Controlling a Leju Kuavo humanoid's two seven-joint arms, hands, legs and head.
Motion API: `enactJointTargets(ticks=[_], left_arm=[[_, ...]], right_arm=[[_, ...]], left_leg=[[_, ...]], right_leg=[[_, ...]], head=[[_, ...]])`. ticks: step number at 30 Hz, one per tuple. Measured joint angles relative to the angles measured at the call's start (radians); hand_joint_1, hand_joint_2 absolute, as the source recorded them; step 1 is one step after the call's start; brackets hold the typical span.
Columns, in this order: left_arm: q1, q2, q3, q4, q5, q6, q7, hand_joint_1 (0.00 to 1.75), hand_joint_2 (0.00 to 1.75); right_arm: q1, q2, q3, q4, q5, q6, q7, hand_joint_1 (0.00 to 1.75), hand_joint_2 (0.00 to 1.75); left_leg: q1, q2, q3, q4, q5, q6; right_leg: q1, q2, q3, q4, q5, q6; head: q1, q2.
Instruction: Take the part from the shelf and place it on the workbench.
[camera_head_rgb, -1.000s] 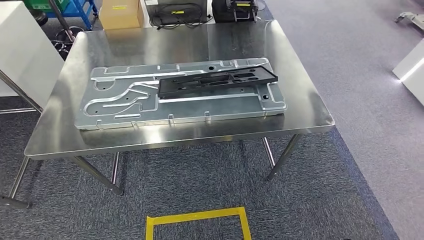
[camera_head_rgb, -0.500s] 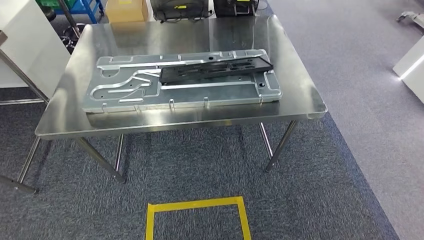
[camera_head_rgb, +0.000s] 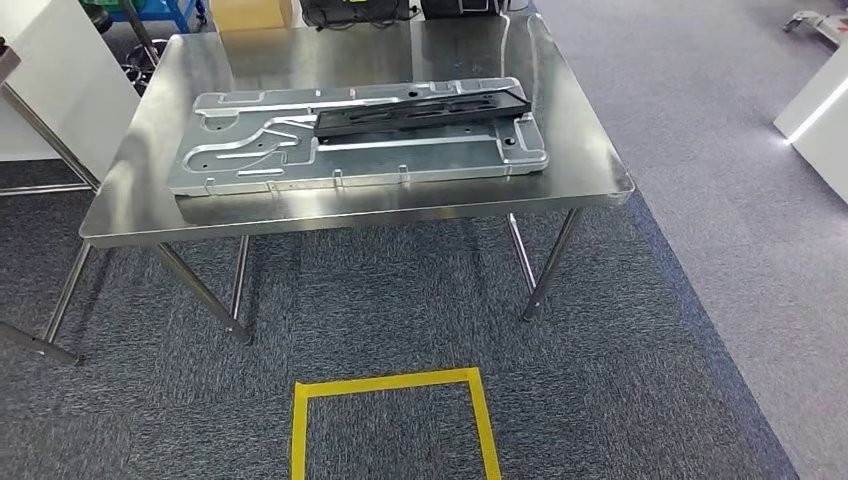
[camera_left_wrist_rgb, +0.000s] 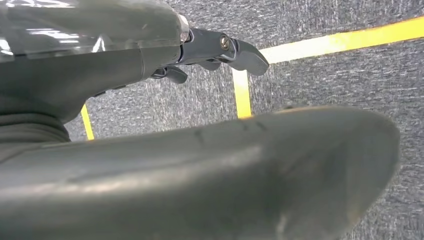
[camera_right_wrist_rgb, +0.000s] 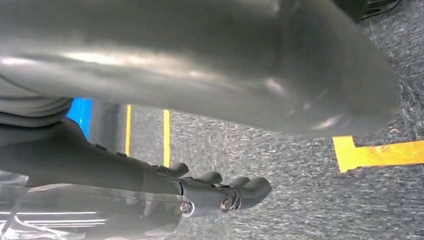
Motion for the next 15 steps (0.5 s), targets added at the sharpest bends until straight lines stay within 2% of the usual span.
enactJointTargets(ticks=[1,2,4,5,6,7,8,9,10,11,12,13,14,15], left_arm=[[0.001,0.002,-0.001,0.0,-0.002,0.004,0.0,0.0,0.0],[0.002,0.003,-0.001,0.0,-0.005,0.008,-0.001,0.0,0.0],[0.003,0.008,-0.002,0.0,-0.007,0.01,-0.001,0.0,0.0],[0.003,0.01,-0.002,0.0,-0.008,0.011,-0.001,0.0,0.0],[0.004,0.012,-0.003,0.0,-0.009,0.012,-0.001,0.0,0.0],[0.003,0.013,-0.003,0.0,-0.01,0.014,-0.001,0.0,0.0],[0.003,0.016,-0.004,0.0,-0.011,0.017,-0.002,0.0,0.0],[0.003,0.018,-0.004,0.0,-0.012,0.019,-0.004,0.0,0.0],[0.002,0.021,-0.005,0.0,-0.012,0.022,-0.005,0.0,0.0],[0.0,0.025,-0.005,0.0,-0.012,0.024,-0.008,0.0,0.0],[-0.002,0.028,-0.006,-0.001,-0.012,0.024,-0.009,0.0,0.0],[-0.004,0.031,-0.006,-0.001,-0.012,0.025,-0.011,0.0,0.0],[-0.005,0.032,-0.006,-0.002,-0.012,0.026,-0.012,0.0,0.0],[-0.005,0.033,-0.007,-0.001,-0.012,0.026,-0.013,0.0,0.0]], right_arm=[[0.0,0.001,0.0,0.002,0.001,0.007,-0.004,0.0,0.0],[0.0,0.003,0.0,0.004,0.0,0.013,-0.008,0.0,0.0],[0.0,0.006,-0.001,0.006,-0.002,0.024,-0.015,0.0,0.0],[-0.001,0.007,-0.001,0.007,-0.004,0.027,-0.017,0.0,0.44],[0.0,0.008,-0.001,0.008,-0.004,0.03,-0.021,0.0,0.87],[0.0,0.009,-0.001,0.01,-0.004,0.032,-0.026,0.0,1.31],[0.001,0.011,-0.001,0.01,-0.003,0.036,-0.037,0.0,1.75],[0.001,0.012,-0.001,0.011,-0.003,0.041,-0.051,0.0,1.75],[0.001,0.015,-0.001,0.011,-0.004,0.045,-0.067,0.0,1.75],[0.0,0.019,-0.001,0.012,-0.006,0.049,-0.08,0.0,1.31],[0.0,0.021,-0.001,0.012,-0.007,0.052,-0.09,0.0,0.87],[0.0,0.024,-0.001,0.013,-0.008,0.053,-0.096,0.0,0.44],[0.0,0.025,-0.001,0.013,-0.009,0.055,-0.099,0.0,0.0],[0.001,0.026,-0.001,0.013,-0.009,0.056,-0.101,0.0,0.0]], left_leg=[[0.002,-0.001,-0.006,0.005,-0.008,-0.006],[0.003,-0.003,-0.015,0.024,-0.034,-0.011],[0.006,-0.005,-0.048,0.123,-0.134,-0.018],[0.006,-0.005,-0.064,0.191,-0.182,-0.021],[0.006,-0.006,-0.073,0.252,-0.209,-0.022],[0.007,-0.006,-0.07,0.289,-0.208,-0.023],[0.007,-0.006,-0.049,0.292,-0.185,-0.022],[0.006,-0.006,-0.013,0.26,-0.151,-0.019],[0.006,-0.006,0.04,0.197,-0.126,-0.013],[0.003,-0.007,0.1,0.113,-0.121,-0.007],[0.001,-0.007,0.151,0.036,-0.131,-0.001],[-0.003,-0.007,0.185,-0.021,-0.146,0.005],[-0.007,-0.007,0.199,-0.052,-0.155,0.011],[-0.007,-0.007,0.195,-0.06,-0.149,0.018]], right_leg=[[-0.001,-0.003,-0.008,-0.001,0.009,-0.009],[-0.002,-0.005,-0.017,-0.002,0.019,-0.019],[-0.001,-0.009,-0.042,-0.003,0.041,-0.033],[0.001,-0.01,-0.057,-0.002,0.052,-0.036],[0.004,-0.01,-0.073,-0.001,0.064,-0.037],[0.006,-0.01,-0.089,0.002,0.075,-0.037],[0.008,-0.01,-0.107,0.006,0.086,-0.036],[0.009,-0.01,-0.124,0.01,0.096,-0.035],[0.01,-0.01,-0.139,0.016,0.105,-0.033],[0.011,-0.009,-0.151,0.021,0.114,-0.03],[0.012,-0.009,-0.158,0.024,0.122,-0.025],[0.011,-0.01,-0.162,0.025,0.131,-0.02],[0.01,-0.011,-0.164,0.023,0.141,-0.014],[0.01,-0.012,-0.165,0.02,0.151,-0.007]], head=[[0.0,0.0],[0.0,0.0],[0.0,0.0],[0.0,0.0],[0.0,0.0],[0.0,0.0],[0.0,0.0],[0.0,0.0],[0.0,0.0],[0.0,0.0],[0.0,0.0],[0.0,0.0],[0.0,0.0],[0.0,0.0]])
